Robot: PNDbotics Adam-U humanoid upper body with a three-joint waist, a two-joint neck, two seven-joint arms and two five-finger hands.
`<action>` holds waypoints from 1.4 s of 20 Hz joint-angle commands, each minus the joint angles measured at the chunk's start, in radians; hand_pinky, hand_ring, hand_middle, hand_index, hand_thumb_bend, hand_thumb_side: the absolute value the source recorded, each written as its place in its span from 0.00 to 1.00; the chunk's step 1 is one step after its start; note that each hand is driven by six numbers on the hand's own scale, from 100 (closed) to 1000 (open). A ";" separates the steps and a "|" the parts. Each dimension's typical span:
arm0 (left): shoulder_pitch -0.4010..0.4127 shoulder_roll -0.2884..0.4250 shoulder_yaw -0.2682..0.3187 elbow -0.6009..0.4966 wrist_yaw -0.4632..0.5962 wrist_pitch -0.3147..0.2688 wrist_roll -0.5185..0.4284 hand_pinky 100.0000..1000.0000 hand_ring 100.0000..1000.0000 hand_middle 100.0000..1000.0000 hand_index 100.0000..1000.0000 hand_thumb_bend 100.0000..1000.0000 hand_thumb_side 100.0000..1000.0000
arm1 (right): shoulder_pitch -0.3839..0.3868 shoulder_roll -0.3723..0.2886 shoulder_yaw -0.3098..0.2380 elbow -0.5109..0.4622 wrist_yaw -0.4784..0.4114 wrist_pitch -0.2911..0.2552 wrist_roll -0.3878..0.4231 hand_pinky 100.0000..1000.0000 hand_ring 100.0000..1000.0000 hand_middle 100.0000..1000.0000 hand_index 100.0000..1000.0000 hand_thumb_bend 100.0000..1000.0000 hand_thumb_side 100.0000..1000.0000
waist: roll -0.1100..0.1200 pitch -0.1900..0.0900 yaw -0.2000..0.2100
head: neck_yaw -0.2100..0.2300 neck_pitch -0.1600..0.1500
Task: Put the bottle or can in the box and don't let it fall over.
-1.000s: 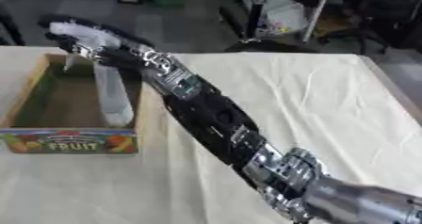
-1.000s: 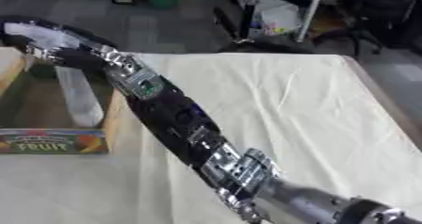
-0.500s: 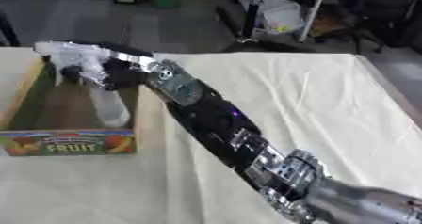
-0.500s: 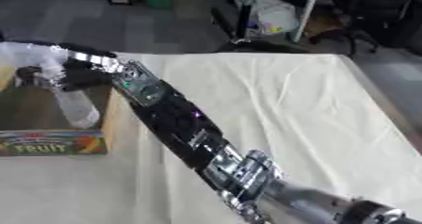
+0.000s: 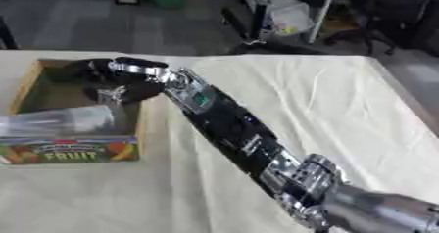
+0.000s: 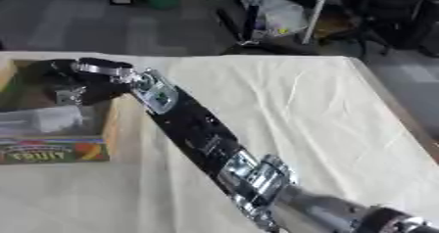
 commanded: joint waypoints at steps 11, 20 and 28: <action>0.008 0.015 0.029 -0.016 0.005 -0.002 0.023 0.67 0.60 0.54 0.78 0.57 0.47 | 0.010 -0.089 -0.037 -0.010 0.038 0.037 -0.152 0.99 1.00 1.00 1.00 0.00 0.51 | 0.011 -0.019 -0.044 | 0.021 -0.009; 0.063 0.042 0.089 -0.093 -0.003 -0.008 0.083 0.67 0.60 0.54 0.78 0.57 0.48 | 0.186 -0.287 -0.083 -0.348 -0.347 0.140 -0.147 0.98 1.00 1.00 1.00 0.00 0.46 | 0.012 -0.040 -0.171 | 0.124 0.006; 0.139 0.091 0.150 -0.212 -0.017 0.001 0.139 0.67 0.61 0.55 0.78 0.56 0.49 | 0.544 -0.341 -0.237 -0.759 -0.591 0.221 -0.229 0.96 1.00 1.00 1.00 0.00 0.47 | 0.006 -0.047 -0.353 | 0.298 0.035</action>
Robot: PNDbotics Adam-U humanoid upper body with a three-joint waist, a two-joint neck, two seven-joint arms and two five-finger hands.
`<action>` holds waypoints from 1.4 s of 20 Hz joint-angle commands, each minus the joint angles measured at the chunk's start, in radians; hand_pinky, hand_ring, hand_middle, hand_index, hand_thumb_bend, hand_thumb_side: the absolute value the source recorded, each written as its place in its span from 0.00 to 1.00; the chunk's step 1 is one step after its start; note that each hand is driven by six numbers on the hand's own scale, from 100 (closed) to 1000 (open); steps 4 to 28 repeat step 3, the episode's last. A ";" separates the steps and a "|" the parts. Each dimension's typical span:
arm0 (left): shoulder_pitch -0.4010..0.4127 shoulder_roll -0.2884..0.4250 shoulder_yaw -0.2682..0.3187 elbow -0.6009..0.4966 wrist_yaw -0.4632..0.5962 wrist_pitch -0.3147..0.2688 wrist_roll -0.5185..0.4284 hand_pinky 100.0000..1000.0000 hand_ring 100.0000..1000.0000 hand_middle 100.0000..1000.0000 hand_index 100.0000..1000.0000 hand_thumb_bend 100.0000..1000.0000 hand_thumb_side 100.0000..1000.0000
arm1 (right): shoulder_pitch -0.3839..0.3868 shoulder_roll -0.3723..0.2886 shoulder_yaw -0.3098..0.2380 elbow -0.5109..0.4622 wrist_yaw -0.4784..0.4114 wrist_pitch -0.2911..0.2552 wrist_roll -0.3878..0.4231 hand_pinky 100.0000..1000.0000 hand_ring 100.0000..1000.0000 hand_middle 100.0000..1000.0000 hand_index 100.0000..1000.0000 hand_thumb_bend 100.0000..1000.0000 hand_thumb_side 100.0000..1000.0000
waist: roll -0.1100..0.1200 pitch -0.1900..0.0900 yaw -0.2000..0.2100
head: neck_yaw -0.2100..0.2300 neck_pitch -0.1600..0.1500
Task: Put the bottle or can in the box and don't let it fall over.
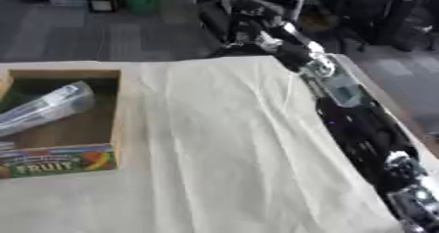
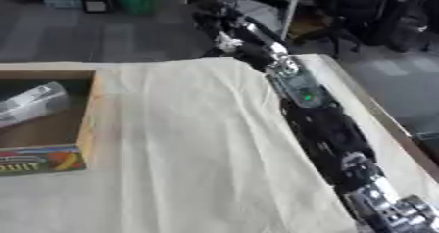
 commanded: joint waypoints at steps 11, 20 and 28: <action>0.030 0.039 0.031 -0.065 0.004 0.009 0.028 0.67 0.61 0.55 0.78 0.56 0.49 | 0.161 0.018 -0.106 -0.224 -0.042 0.024 -0.048 0.96 1.00 1.00 1.00 0.00 0.48 | 0.003 -0.024 -0.065 | 0.110 0.024; 0.030 0.039 0.031 -0.065 0.004 0.009 0.028 0.67 0.61 0.55 0.78 0.56 0.49 | 0.161 0.018 -0.106 -0.224 -0.042 0.024 -0.048 0.96 1.00 1.00 1.00 0.00 0.48 | 0.003 -0.024 -0.065 | 0.110 0.024; 0.030 0.039 0.031 -0.065 0.004 0.009 0.028 0.67 0.61 0.55 0.78 0.56 0.49 | 0.161 0.018 -0.106 -0.224 -0.042 0.024 -0.048 0.96 1.00 1.00 1.00 0.00 0.48 | 0.003 -0.024 -0.065 | 0.110 0.024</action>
